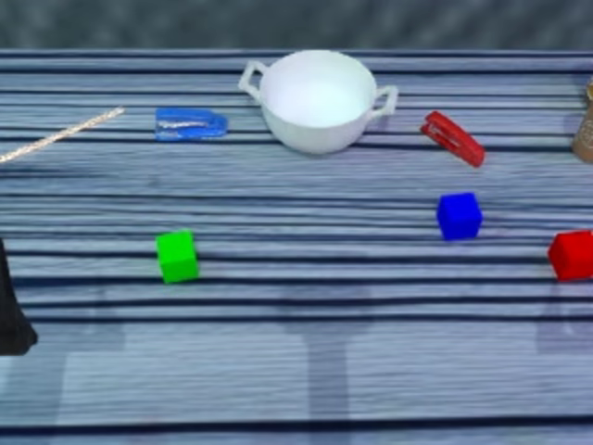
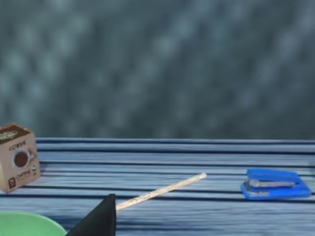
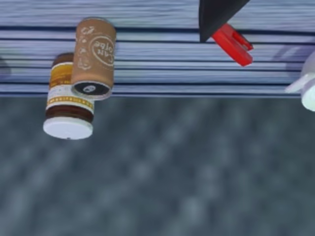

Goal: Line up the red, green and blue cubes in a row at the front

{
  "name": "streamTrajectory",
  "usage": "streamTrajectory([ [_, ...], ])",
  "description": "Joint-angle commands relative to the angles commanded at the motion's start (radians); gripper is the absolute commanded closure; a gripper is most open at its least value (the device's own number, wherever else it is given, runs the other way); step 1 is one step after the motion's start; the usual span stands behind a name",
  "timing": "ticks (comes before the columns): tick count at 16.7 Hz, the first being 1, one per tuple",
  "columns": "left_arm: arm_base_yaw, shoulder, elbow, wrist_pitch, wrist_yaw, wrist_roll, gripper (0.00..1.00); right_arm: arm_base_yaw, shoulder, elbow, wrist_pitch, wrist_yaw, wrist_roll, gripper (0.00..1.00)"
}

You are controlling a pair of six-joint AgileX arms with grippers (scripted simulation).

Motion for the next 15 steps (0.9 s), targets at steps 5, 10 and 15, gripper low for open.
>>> streamTrajectory([
  [5, 0.000, 0.000, 0.000, 0.000, 0.000, 0.000, 0.00, 0.000, 0.062, 0.061, -0.038, 0.002, -0.001, 0.00],
  [10, 0.000, 0.000, 0.000, 0.000, 0.000, 0.000, 0.00, 0.010, 0.377, 0.325, -0.213, 0.002, -0.010, 0.00],
  [15, 0.000, 0.000, 0.000, 0.000, 0.000, 0.000, 0.00, 0.027, 0.897, 0.680, -0.471, 0.000, -0.023, 0.00],
])
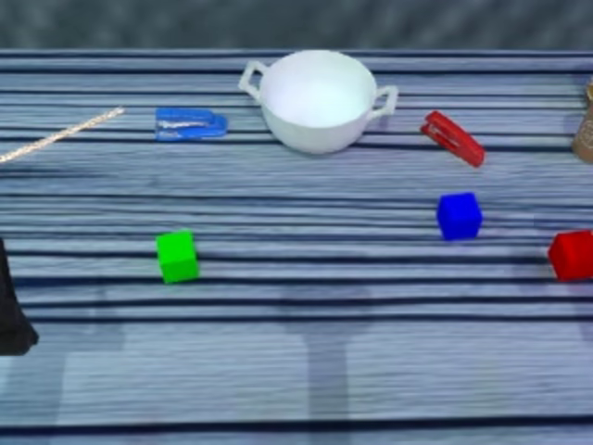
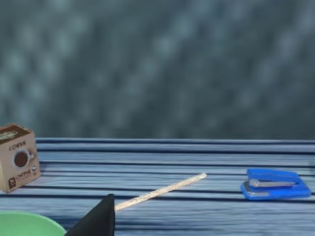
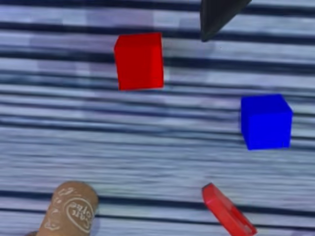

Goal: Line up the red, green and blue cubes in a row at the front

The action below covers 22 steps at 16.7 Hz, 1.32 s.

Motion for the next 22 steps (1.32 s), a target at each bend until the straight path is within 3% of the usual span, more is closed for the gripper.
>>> streamTrajectory([
  [6, 0.000, 0.000, 0.000, 0.000, 0.000, 0.000, 0.00, 0.017, 0.648, 0.418, -0.310, 0.001, -0.015, 0.00],
  [11, 0.000, 0.000, 0.000, 0.000, 0.000, 0.000, 0.00, 0.029, 1.002, 0.692, -0.490, 0.001, -0.026, 0.00],
  [15, 0.000, 0.000, 0.000, 0.000, 0.000, 0.000, 0.00, 0.033, 1.133, 0.812, -0.554, 0.002, -0.030, 0.00],
  [22, 0.000, 0.000, 0.000, 0.000, 0.000, 0.000, 0.00, 0.028, 1.142, 0.816, -0.553, 0.002, -0.031, 0.00],
])
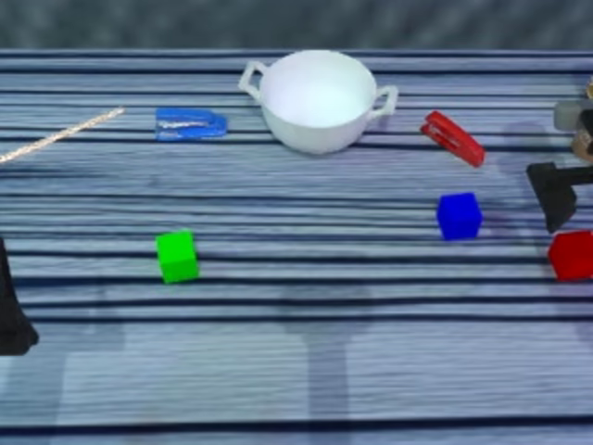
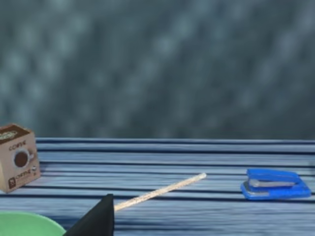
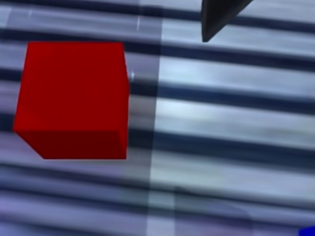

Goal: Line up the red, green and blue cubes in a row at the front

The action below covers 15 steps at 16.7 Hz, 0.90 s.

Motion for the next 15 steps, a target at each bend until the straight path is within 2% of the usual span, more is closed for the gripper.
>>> streamTrajectory([
  [9, 0.000, 0.000, 0.000, 0.000, 0.000, 0.000, 0.00, 0.006, 0.143, -0.143, 0.288, 0.001, 0.003, 0.00],
  [14, 0.000, 0.000, 0.000, 0.000, 0.000, 0.000, 0.00, 0.007, 0.151, -0.151, 0.301, 0.001, 0.003, 0.00],
  [15, 0.000, 0.000, 0.000, 0.000, 0.000, 0.000, 0.00, 0.007, 0.151, -0.151, 0.301, 0.001, 0.003, 0.08],
])
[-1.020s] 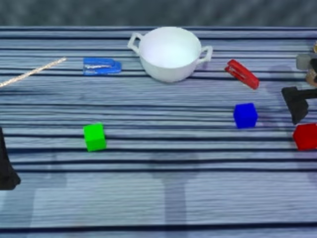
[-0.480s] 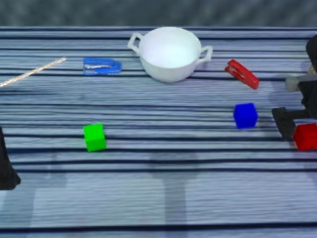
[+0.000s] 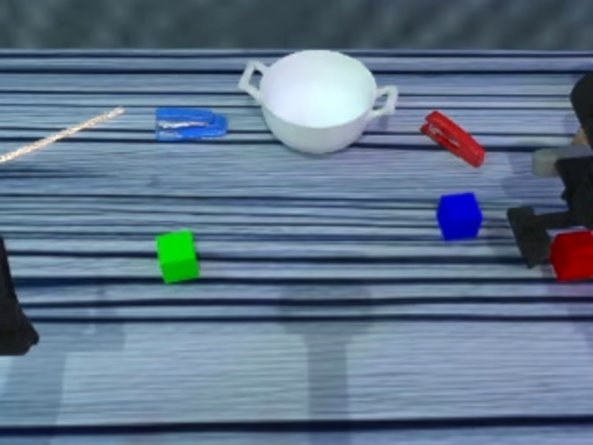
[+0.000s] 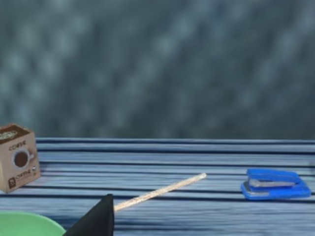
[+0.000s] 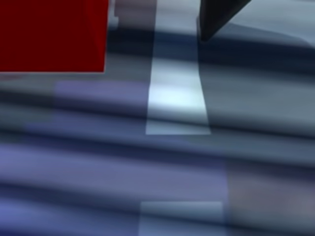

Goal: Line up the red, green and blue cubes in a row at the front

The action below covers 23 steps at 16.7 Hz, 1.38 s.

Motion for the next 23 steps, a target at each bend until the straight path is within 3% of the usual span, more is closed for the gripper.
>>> streamTrajectory([
  [12, 0.000, 0.000, 0.000, 0.000, 0.000, 0.000, 0.00, 0.000, 0.000, 0.000, 0.000, 0.000, 0.000, 0.98],
  [23, 0.000, 0.000, 0.000, 0.000, 0.000, 0.000, 0.00, -0.001, -0.044, 0.026, -0.033, -0.002, 0.001, 1.00],
])
